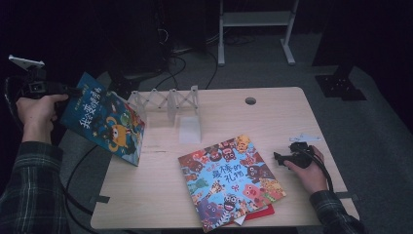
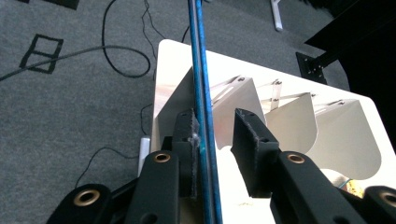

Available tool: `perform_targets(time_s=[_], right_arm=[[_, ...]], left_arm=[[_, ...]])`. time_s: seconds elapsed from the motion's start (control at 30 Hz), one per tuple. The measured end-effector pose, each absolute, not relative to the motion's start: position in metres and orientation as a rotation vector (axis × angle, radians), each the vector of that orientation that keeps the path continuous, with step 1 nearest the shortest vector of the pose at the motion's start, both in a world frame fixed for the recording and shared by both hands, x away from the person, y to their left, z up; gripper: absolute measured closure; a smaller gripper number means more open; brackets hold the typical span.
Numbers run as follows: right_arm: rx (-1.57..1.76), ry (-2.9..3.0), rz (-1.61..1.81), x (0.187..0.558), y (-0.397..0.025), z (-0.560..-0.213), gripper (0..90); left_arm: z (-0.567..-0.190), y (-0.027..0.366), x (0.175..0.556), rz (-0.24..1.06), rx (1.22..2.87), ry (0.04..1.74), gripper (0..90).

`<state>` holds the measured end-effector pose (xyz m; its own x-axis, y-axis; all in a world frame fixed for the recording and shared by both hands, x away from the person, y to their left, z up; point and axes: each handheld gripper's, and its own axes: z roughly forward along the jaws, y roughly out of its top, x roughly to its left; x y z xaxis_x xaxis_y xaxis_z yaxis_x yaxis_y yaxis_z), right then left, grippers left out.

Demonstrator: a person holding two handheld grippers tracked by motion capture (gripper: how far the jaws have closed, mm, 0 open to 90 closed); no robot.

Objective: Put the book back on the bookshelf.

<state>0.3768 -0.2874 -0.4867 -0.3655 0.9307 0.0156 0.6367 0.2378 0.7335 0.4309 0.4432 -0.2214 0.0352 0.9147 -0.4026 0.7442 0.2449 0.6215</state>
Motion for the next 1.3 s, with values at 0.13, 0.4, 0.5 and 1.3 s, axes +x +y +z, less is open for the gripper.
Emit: perform_targets(time_s=[0.13,0.4,0.5,1.3], right_arm=[[1.435,2.09,0.926,0.377,-0.287,-0.487,11.8],[1.438,2.089,0.925,0.377,-0.287,-0.487,11.9],[1.438,2.089,0.925,0.377,-0.287,-0.487,11.9],[1.437,2.085,0.924,0.376,-0.287,-0.487,11.8]], left_arm=[[-0.214,0.448,0.424,0.327,1.535,1.717,68.2],[-0.196,0.44,0.411,0.338,1.54,1.62,68.0],[-0.195,0.43,0.407,0.327,1.557,1.583,67.6],[-0.263,0.322,0.372,0.256,1.715,1.339,58.9]])
